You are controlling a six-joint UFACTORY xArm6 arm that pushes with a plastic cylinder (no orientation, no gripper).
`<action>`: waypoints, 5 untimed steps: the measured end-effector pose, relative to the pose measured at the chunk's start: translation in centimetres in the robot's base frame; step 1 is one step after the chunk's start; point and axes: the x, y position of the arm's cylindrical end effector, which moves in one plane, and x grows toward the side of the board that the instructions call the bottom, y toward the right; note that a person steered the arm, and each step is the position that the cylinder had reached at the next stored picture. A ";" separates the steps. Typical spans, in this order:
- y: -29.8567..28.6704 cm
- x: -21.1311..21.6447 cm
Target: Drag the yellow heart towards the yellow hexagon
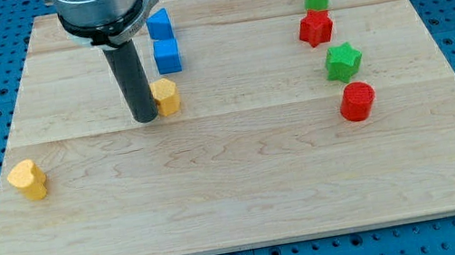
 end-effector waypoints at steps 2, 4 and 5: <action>0.0 2.5; -14.4 15.1; -20.0 14.3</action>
